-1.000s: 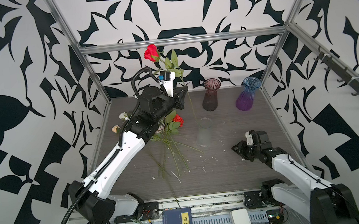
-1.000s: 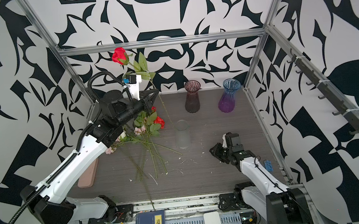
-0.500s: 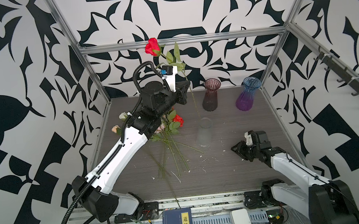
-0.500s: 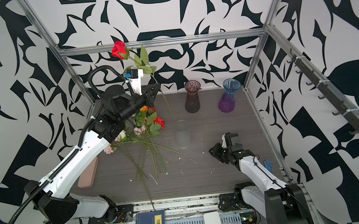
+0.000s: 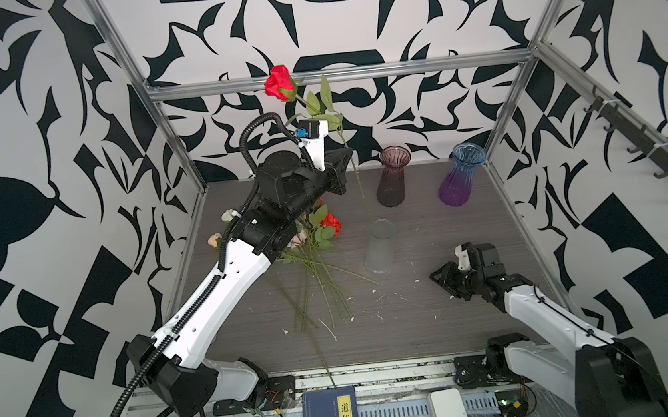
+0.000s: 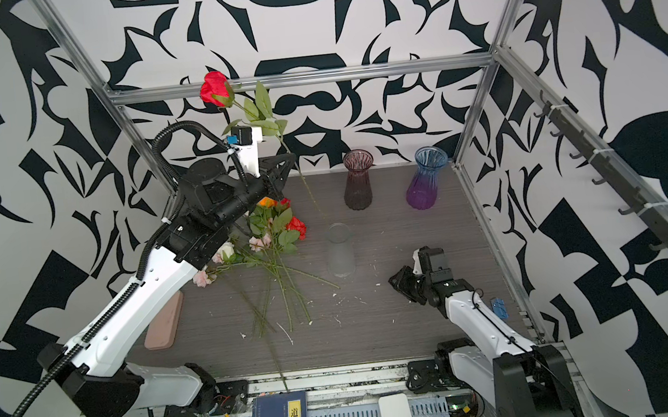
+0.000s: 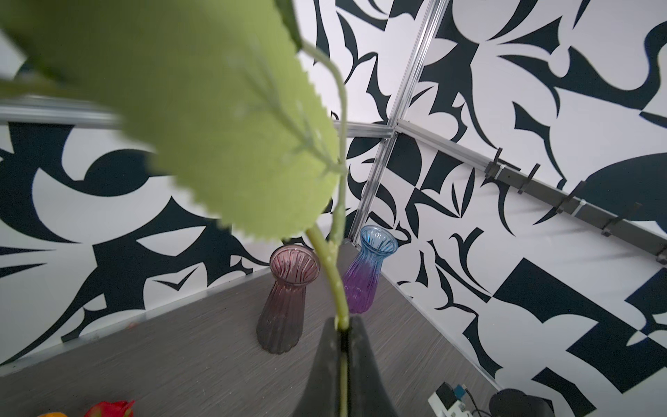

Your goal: Arrange the flowers into the vase

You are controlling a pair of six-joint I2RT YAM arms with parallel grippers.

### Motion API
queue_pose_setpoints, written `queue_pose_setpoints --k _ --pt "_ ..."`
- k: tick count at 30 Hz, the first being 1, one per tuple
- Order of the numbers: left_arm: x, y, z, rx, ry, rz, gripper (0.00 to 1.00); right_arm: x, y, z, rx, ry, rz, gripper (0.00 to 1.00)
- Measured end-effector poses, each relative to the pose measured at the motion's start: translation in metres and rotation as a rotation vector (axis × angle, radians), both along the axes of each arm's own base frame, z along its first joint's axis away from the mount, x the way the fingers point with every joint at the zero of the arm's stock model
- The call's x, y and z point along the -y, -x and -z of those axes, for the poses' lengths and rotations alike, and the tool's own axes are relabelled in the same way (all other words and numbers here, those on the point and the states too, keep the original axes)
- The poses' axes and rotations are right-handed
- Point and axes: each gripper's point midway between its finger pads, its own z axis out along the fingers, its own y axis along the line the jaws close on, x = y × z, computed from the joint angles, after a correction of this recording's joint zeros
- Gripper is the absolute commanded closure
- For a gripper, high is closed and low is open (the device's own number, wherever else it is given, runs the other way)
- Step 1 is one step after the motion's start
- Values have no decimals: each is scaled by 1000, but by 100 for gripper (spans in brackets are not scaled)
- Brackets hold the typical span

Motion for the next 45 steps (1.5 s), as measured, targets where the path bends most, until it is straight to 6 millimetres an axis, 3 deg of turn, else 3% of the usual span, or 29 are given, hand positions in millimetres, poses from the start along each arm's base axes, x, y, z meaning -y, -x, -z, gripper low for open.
queue_pose_setpoints --k 6,14,27,28,31,33,39,45 --pt "-4 9 -18 33 18 5 100 0 0 -1 5 -1 0 66" --pt "0 12 -15 26 9 14 100 0 0 -1 5 0 1 66" --pt "23 17 41 -46 -54 41 100 0 0 -1 6 0 2 66" --pt "24 17 44 -46 -54 42 92 0 0 -1 6 -1 2 66" --pt "26 18 48 -51 -58 44 45 0 0 -1 6 -1 2 66" --pt "26 18 48 -51 -58 45 30 0 0 -1 5 -1 2 66" --pt "27 19 51 -62 -65 52 22 0 0 -1 5 -1 2 66" --pt "21 25 69 -133 -132 54 19 0 0 -1 5 0 2 66"
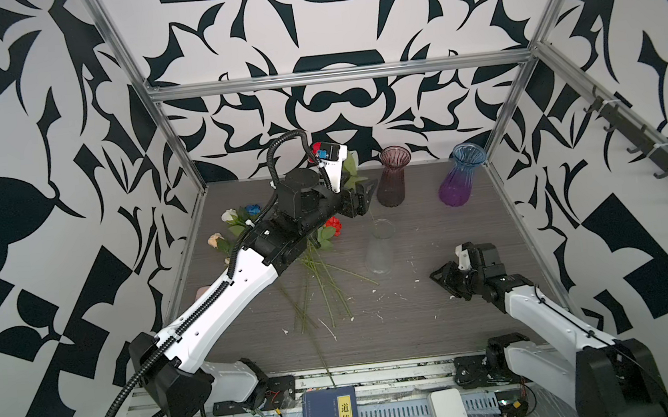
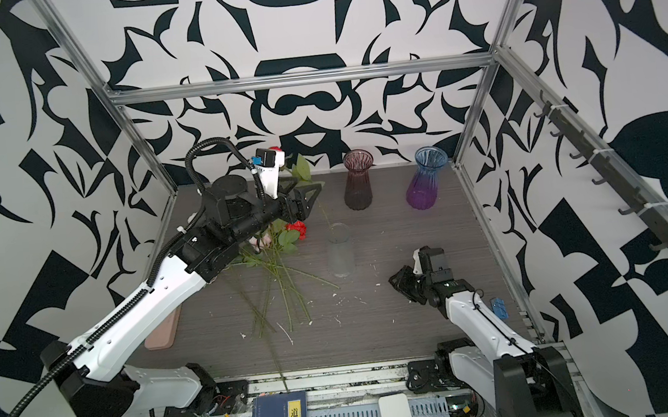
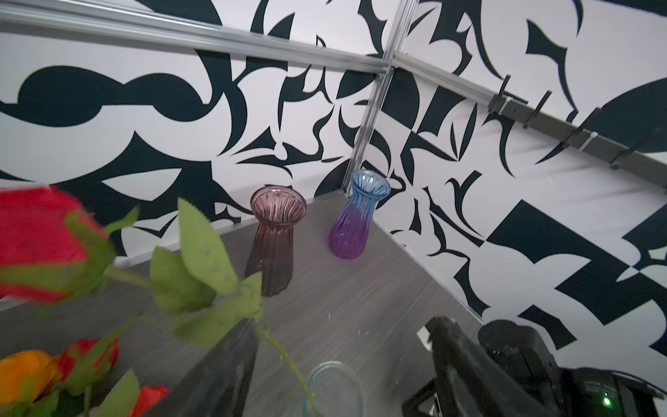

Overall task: Arrange the flowers into the vase
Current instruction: 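Lower the red rose stem into the clear ribbed vase and open the left gripper, then move the left gripper to the bunch and grasp a white rose stem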

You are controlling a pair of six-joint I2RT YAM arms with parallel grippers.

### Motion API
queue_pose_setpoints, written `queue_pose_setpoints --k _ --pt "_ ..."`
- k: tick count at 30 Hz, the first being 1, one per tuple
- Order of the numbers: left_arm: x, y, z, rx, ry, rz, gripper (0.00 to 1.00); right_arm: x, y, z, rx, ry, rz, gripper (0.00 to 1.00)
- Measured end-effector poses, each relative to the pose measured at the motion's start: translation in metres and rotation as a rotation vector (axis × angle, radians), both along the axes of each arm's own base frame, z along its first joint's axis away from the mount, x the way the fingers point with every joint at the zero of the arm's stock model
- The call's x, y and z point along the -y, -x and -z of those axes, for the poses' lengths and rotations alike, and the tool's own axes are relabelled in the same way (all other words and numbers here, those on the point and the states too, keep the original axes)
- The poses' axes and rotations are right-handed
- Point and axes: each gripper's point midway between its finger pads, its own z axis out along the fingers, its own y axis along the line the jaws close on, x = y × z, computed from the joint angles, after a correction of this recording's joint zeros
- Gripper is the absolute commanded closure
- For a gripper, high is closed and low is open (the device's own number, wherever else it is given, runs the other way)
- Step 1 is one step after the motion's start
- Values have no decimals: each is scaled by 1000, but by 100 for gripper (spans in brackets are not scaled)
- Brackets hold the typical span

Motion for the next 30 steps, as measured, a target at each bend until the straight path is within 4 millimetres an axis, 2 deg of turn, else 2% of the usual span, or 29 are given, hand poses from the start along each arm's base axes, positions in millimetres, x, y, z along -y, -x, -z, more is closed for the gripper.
queue_pose_setpoints --k 3,5,8,11,14,16,19,21,25,30 --pt "-12 11 8 -36 -38 -7 20 0 0 0 0 0 0 66" --pt "-28 23 9 -43 -54 -24 21 0 0 0 0 0 0 66" --pt "-61 38 12 -56 -65 -77 21 0 0 0 0 0 0 66" --pt "-100 32 28 -124 -72 -168 24 0 0 0 0 0 0 66" --pt "-144 11 67 -262 -77 -294 29 0 0 1 -5 0 -1 66" --pt "-169 1 108 -391 -81 -370 36 0 1 3 -13 1 -1 66" --pt "-202 3 168 -583 -83 -476 39 0 1 4 -17 1 -1 66" --pt "-215 8 195 -666 -77 -531 40 0 1 4 -17 1 -1 66" --pt "-232 16 229 -770 -68 -601 47 0 1 4 -17 1 -1 66" --pt "-241 13 253 -840 -90 -641 57 0 1 4 -17 1 -1 66"
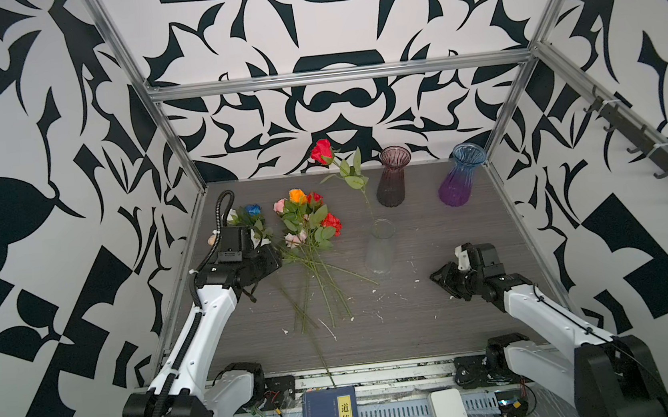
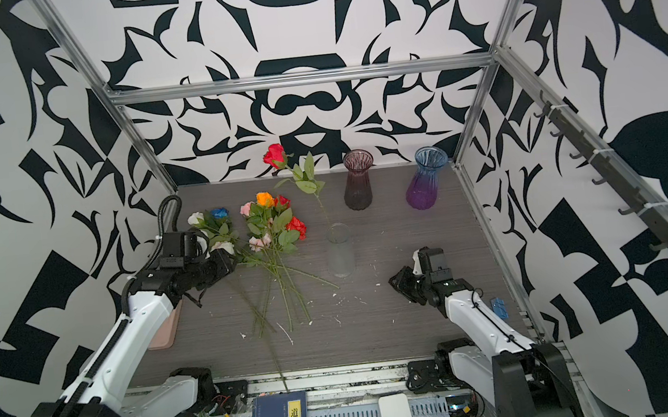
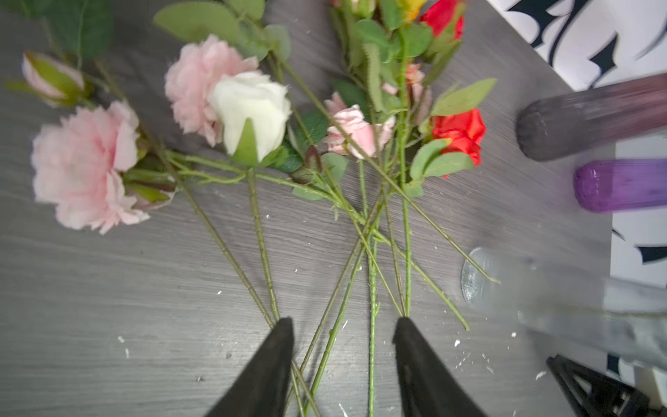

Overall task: Arrange the flowers into the vase
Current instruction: 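Move the left gripper to the bunch and grasp a white rose stem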

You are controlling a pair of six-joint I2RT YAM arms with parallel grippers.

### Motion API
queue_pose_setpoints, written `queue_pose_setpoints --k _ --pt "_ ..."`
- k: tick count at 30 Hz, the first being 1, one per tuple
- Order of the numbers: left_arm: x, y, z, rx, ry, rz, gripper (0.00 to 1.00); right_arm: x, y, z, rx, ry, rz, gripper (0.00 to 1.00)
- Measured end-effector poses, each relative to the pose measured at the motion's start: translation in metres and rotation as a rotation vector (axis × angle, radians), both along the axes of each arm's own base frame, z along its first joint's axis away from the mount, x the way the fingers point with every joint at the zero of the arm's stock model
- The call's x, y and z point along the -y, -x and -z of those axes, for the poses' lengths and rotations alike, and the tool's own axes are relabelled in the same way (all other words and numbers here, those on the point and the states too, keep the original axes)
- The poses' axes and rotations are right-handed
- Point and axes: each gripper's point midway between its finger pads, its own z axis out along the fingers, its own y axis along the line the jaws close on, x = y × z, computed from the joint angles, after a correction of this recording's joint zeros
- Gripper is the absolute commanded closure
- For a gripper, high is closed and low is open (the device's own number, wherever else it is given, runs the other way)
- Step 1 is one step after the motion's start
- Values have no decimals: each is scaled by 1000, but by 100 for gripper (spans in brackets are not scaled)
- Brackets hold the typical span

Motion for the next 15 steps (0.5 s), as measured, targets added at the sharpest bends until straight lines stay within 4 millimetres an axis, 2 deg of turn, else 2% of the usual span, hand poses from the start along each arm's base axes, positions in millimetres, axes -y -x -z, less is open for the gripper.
queue_pose_setpoints --k 15 --pt "-6 -15 69 -153 -64 0 66 0 1 3 -12 1 0 66"
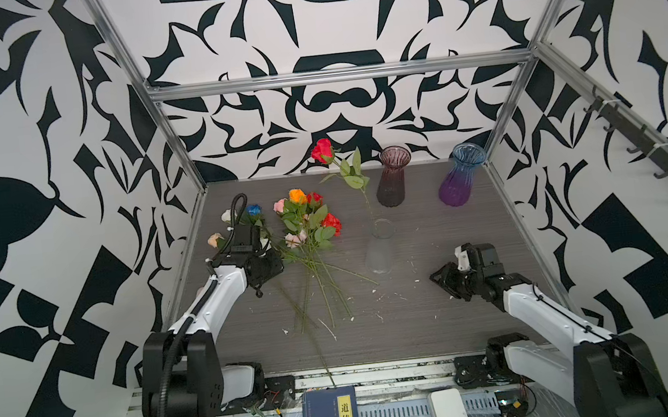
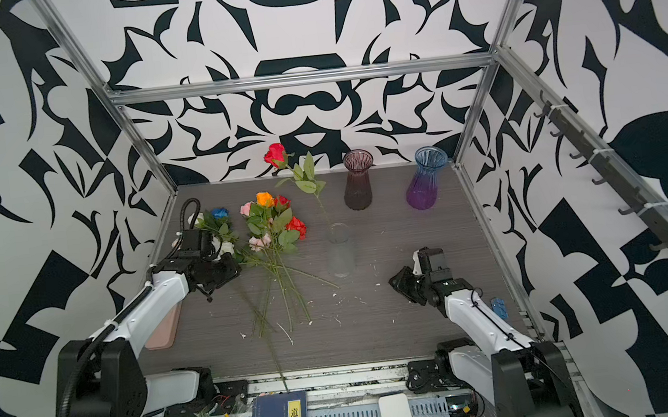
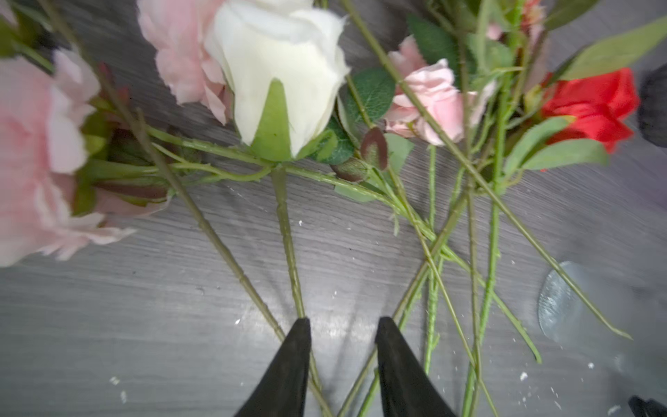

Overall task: Arrange the flowers into the vase
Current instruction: 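Move the left gripper to the bunch and grasp a white rose stem, then lift the white rose up out of the bunch with the left gripper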

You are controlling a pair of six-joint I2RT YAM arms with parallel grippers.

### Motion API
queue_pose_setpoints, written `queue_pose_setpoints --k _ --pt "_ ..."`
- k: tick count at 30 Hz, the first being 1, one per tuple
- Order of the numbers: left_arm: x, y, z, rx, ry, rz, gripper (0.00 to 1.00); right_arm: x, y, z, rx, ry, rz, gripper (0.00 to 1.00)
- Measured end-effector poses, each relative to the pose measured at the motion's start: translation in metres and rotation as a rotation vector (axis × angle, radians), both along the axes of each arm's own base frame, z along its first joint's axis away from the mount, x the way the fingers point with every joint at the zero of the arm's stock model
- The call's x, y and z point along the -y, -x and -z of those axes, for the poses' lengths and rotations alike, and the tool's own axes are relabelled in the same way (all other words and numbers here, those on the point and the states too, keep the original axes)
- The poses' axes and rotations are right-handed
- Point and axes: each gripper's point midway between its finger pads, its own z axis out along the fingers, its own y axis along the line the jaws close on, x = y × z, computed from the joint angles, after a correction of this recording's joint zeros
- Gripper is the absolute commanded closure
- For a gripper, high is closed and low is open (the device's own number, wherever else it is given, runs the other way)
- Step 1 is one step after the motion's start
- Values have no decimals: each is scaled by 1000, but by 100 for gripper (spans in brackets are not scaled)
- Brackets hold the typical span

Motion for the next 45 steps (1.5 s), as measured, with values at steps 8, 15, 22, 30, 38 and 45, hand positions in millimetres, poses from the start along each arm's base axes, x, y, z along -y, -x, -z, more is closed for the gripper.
queue_pose_setpoints --k 8,15,22,30,38,45 --pt "-6 -4 24 -57 -38 -15 68 0 1 4 -17 2 0 66" --pt "-13 -5 33 -80 -51 -36 68 0 1 5 -19 2 0 66" --pt "-19 -11 36 -78 -25 -58 76 0 1 5 -18 2 0 66" --pt "-18 -18 38 -74 51 -80 98 0 1 4 -18 2 0 66" --pt "-6 -32 -13 59 154 -96 100 0 1 4 -18 3 1 66" --pt "9 -50 -157 389 289 -57 100 0 1 4 -18 3 1 66"
